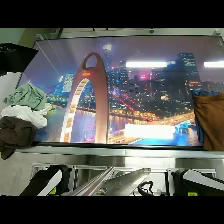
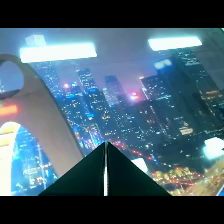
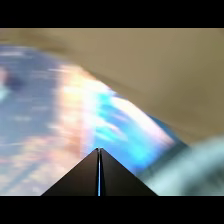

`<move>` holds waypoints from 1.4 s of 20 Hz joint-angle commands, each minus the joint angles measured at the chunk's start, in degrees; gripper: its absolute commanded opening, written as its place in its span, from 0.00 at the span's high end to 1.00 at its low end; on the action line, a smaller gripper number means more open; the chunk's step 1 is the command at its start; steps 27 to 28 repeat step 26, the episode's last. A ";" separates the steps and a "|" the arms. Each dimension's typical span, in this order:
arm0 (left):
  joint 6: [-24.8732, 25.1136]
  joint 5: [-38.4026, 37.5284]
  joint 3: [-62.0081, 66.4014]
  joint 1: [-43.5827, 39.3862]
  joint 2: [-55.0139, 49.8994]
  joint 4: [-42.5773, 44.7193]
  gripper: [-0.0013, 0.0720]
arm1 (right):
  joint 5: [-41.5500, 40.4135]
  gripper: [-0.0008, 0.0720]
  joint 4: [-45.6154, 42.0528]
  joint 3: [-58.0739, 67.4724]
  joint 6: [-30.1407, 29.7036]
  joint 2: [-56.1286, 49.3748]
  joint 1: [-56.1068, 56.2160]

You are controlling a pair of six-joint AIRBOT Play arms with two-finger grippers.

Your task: Fold the shirts.

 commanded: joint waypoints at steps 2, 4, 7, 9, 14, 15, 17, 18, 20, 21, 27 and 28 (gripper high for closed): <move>-2.80 1.03 -0.09 -0.07 -0.72 0.04 0.96 | 10.21 0.95 8.13 1.29 -8.55 3.04 11.74; -3.61 4.76 -1.16 -1.57 -1.88 0.13 0.96 | 11.96 0.95 7.89 -0.52 -12.33 5.70 20.39; -3.61 2.80 -11.04 -8.85 -0.96 0.83 0.97 | 18.62 0.95 6.75 -9.99 -14.47 13.09 36.06; -4.68 -3.28 -21.40 -16.09 1.55 3.19 0.97 | 26.53 0.95 4.44 -18.86 -14.45 18.67 46.36; -9.66 -9.92 -34.67 -24.20 6.14 7.04 0.97 | 33.92 0.95 3.19 -28.50 -14.25 23.82 59.14; -9.64 -10.10 -35.23 -24.20 6.91 7.08 0.97 | 33.94 0.95 3.19 -28.50 -14.25 23.82 59.82; -9.64 -11.45 -36.22 -24.13 8.48 7.13 0.97 | 31.71 0.95 3.82 -28.50 -14.05 23.82 60.04; -9.64 -13.20 -37.05 -24.13 9.42 7.17 0.97 | 30.75 0.95 3.80 -28.50 -14.03 23.82 60.04; -9.64 -15.19 -38.05 -24.13 10.80 7.15 0.97 | 30.86 0.95 3.78 -28.50 -14.03 23.82 60.02; -9.64 -15.10 -38.05 -24.13 11.23 7.17 0.97 | 30.84 0.95 3.80 -28.50 -14.05 23.82 60.02; -9.64 -15.13 -38.03 -24.13 11.41 7.17 0.97 | 30.84 0.95 3.80 -28.50 -14.03 23.82 60.02; -9.64 -15.13 -38.03 -24.13 11.41 7.17 0.97 | 30.84 0.95 3.80 -28.50 -14.03 23.82 60.02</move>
